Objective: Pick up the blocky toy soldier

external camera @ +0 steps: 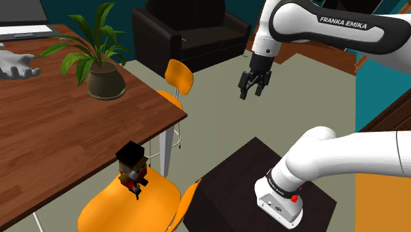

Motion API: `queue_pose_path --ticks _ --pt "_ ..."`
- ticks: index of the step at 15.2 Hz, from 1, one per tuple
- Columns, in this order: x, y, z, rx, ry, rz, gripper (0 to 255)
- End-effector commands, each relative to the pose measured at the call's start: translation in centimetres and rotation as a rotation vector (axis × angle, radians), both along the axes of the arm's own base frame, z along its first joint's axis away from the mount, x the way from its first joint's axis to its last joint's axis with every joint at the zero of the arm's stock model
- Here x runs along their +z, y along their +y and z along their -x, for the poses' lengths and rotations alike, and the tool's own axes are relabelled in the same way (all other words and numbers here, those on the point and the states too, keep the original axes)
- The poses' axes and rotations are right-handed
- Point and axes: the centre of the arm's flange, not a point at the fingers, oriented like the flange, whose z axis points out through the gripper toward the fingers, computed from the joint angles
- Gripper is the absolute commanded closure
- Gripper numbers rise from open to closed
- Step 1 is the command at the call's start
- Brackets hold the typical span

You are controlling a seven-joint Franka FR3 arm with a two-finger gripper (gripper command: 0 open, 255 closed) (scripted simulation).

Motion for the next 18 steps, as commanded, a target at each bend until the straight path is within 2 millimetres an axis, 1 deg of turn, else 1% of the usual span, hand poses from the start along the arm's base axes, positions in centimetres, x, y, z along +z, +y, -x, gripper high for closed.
queue_pose_path --ticks 1,10,18 --pt "0.0 0.0 0.0 0.000 0.000 0.000 0" --pt "-6.3 9.9 -2.9 0.079 -0.034 0.018 0" --pt "-11.9 18.8 -5.0 0.149 -0.065 0.034 0"
